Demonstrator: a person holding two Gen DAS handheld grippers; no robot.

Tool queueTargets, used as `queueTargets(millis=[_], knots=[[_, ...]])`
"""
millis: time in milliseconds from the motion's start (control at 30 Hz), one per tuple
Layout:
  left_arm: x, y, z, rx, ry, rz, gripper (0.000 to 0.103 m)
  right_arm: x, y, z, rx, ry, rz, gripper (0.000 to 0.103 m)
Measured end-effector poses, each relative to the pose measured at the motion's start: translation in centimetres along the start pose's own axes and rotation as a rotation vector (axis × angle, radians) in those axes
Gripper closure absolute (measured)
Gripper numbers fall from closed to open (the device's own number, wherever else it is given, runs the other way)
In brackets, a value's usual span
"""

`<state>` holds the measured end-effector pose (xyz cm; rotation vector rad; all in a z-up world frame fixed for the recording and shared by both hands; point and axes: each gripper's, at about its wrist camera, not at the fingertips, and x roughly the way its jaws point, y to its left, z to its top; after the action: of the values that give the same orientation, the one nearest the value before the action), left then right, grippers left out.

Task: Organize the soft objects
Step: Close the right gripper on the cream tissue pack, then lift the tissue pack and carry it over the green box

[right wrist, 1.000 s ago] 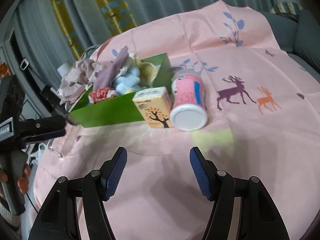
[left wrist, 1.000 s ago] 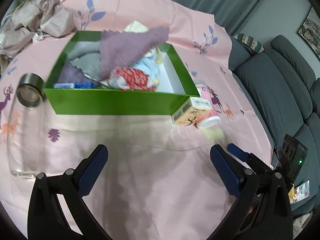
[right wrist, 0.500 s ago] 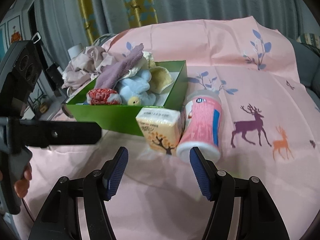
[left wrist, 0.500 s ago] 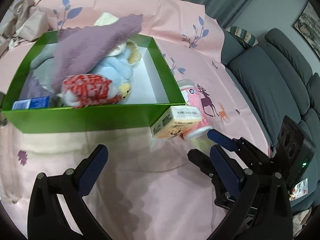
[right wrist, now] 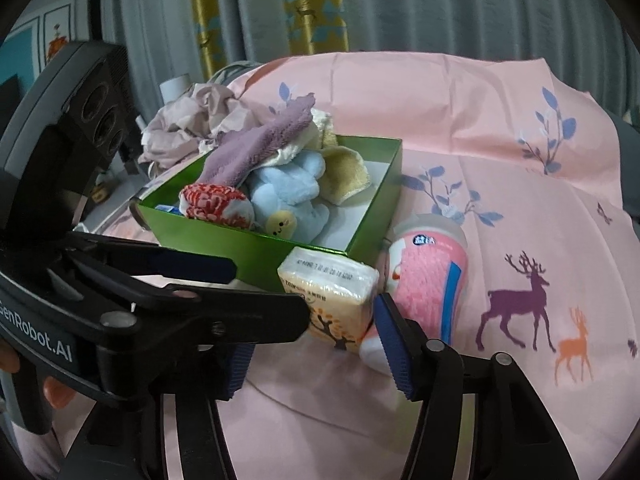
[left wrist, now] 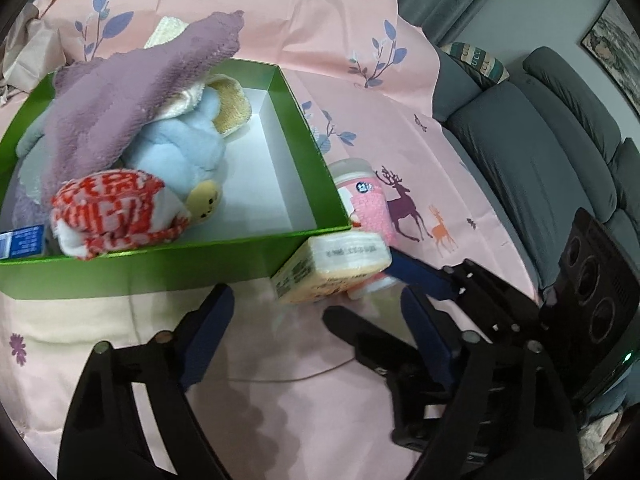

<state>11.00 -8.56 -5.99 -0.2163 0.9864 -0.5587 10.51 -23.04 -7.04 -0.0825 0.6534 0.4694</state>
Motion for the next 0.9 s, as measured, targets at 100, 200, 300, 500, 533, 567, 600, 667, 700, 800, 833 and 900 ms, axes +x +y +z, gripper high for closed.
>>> queueTargets(millis=[100, 200, 300, 500, 533, 567, 600, 667, 700, 800, 833, 900], knots=[[0.4, -0.4, 0.5, 0.012, -0.003, -0.009, 0.021, 0.5, -0.1, 0.3, -0.011, 0.000, -0.002, 0.047], [1.0, -0.7, 0.9, 0.028, 0.001, -0.014, 0.032, 0.9, -0.3, 0.5, -0.014, 0.004, 0.004, 0.051], [1.7, -0.7, 0.9, 0.033, 0.019, -0.024, 0.035, 1.1, -0.5, 0.6, -0.009, 0.005, 0.015, 0.053], [2.3, -0.8, 0.9, 0.035, 0.021, -0.030, 0.041, 1.4, -0.3, 0.5, -0.034, 0.017, -0.003, 0.057], [2.3, -0.9, 0.9, 0.037, 0.021, -0.028, 0.041, 1.4, -0.3, 0.6, -0.035, 0.017, -0.005, 0.058], [2.4, -0.9, 1.0, 0.036, 0.022, -0.025, 0.040, 1.5, -0.2, 0.5, -0.038, 0.015, -0.009, 0.059], [2.4, -0.9, 1.0, 0.036, 0.022, -0.018, 0.040, 1.4, 0.0, 0.5, -0.046, 0.011, -0.015, 0.061], [2.3, -1.0, 0.9, 0.036, 0.020, -0.011, 0.039, 1.4, 0.3, 0.4, -0.057, 0.004, -0.021, 0.063], [2.2, -0.9, 1.0, 0.036, 0.019, -0.009, 0.039, 1.4, 0.3, 0.4, -0.054, 0.001, -0.020, 0.063], [1.9, -0.8, 0.7, 0.035, 0.016, -0.004, 0.040, 1.3, 0.4, 0.4, -0.048, -0.001, -0.012, 0.063], [1.7, -0.8, 0.6, 0.034, 0.015, -0.004, 0.040, 1.3, 0.5, 0.4, -0.048, -0.002, -0.011, 0.063], [1.4, -0.7, 0.5, 0.034, 0.013, -0.001, 0.040, 1.1, 0.6, 0.4, -0.046, -0.004, -0.006, 0.063]])
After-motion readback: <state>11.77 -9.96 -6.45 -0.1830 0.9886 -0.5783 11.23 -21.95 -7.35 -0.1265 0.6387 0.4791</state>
